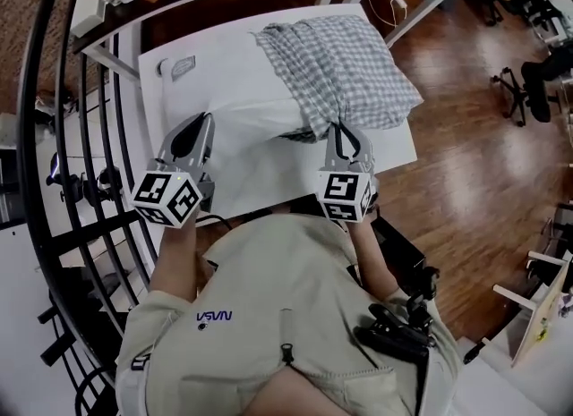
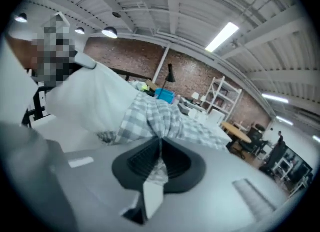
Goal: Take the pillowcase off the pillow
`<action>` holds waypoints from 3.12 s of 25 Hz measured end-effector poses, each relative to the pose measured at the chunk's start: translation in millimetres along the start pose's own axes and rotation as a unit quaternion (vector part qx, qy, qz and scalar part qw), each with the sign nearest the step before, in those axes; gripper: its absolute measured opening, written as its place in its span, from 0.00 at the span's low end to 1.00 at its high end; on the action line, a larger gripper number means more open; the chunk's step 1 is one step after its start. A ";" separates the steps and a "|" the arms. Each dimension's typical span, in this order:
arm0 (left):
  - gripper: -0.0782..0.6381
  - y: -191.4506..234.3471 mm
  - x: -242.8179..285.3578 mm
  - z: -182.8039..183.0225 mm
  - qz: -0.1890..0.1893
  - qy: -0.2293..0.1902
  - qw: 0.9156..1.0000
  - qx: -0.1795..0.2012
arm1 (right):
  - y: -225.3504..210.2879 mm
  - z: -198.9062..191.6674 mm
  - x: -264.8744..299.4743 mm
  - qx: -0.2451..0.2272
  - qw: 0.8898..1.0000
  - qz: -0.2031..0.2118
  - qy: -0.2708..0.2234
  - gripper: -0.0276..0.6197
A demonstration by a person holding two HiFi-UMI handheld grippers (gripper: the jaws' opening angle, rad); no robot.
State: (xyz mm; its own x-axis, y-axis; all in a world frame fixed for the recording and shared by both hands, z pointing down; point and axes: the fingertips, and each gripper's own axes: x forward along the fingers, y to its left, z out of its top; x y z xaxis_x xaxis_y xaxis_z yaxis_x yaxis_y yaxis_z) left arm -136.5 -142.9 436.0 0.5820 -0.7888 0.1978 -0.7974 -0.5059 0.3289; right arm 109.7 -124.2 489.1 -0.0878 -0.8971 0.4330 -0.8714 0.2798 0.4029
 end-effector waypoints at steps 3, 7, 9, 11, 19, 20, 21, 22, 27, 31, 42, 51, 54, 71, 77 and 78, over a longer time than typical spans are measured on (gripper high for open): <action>0.13 3.9 -4.9 -2.1 -0.002 -0.002 1.000 -0.014 | -39.9 -17.1 0.0 0.003 0.999 -0.035 0.027 0.07; 0.13 -5.4 -9.2 -42.7 -0.017 0.035 0.998 -0.052 | -43.6 -71.4 11.2 0.022 0.995 -0.015 0.099 0.07; 0.13 -8.7 -11.4 -70.3 -0.016 0.060 0.996 -0.069 | -30.4 -102.7 15.1 0.038 0.990 0.009 0.139 0.07; 0.13 -7.9 -13.6 -99.1 -0.008 0.084 0.992 -0.089 | -17.9 -126.6 16.5 0.051 0.984 0.031 0.169 0.07; 0.20 -41.0 -14.0 -131.2 -0.106 0.161 0.979 -0.068 | -0.6 -156.5 21.8 0.106 0.972 0.091 0.188 0.07; 0.20 -52.6 -14.8 -126.2 -0.127 0.168 0.977 -0.043 | 1.1 -156.3 20.2 0.105 0.972 0.095 0.185 0.07; 0.21 -62.7 -15.1 -120.6 -0.144 0.171 0.974 -0.024 | 3.7 -155.2 17.7 0.106 0.972 0.099 0.183 0.07; 0.21 -71.2 -14.4 -114.0 -0.157 0.169 0.973 -0.012 | 7.0 -154.3 15.2 0.106 0.972 0.102 0.182 0.08; 0.21 -90.8 5.0 -72.7 -0.163 0.125 0.978 0.032 | 26.4 -143.3 4.8 0.110 0.970 0.138 0.167 0.11; 0.31 -68.0 37.1 -46.7 -0.095 0.089 0.988 0.084 | 36.3 -111.5 -10.7 0.114 0.964 0.204 0.131 0.16; 0.57 13.2 150.8 -33.5 0.039 0.134 0.970 0.199 | 30.8 13.2 -41.8 0.093 0.939 0.327 -0.046 0.16; 0.20 -26.1 143.6 -86.2 0.002 0.218 0.953 0.212 | 2.7 64.7 5.1 0.086 0.955 0.270 -0.091 0.16; 0.15 -57.6 121.5 -92.5 -0.007 0.188 0.955 0.231 | -7.9 87.8 28.3 0.067 0.963 0.244 -0.096 0.19; 0.13 -120.7 33.4 -33.5 -0.061 0.036 0.978 0.195 | -14.7 92.7 149.5 -0.096 0.985 0.140 0.028 0.06; 0.13 -99.1 -7.2 20.0 -0.061 -0.031 0.993 0.094 | -124.8 84.9 161.6 -0.015 0.999 0.015 0.023 0.06; 0.13 -86.2 -9.4 20.4 -0.057 -0.034 0.994 0.086 | -139.4 78.8 162.3 -0.004 1.000 0.001 0.027 0.06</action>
State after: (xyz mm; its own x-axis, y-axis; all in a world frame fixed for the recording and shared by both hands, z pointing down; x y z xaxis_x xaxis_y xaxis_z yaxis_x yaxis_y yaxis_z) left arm -76.5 -98.9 386.9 0.6622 -0.7421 0.1035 -0.7462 -0.6406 0.1813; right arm 178.9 -335.7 439.6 -0.0620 -0.8767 0.4771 -0.8671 0.2840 0.4093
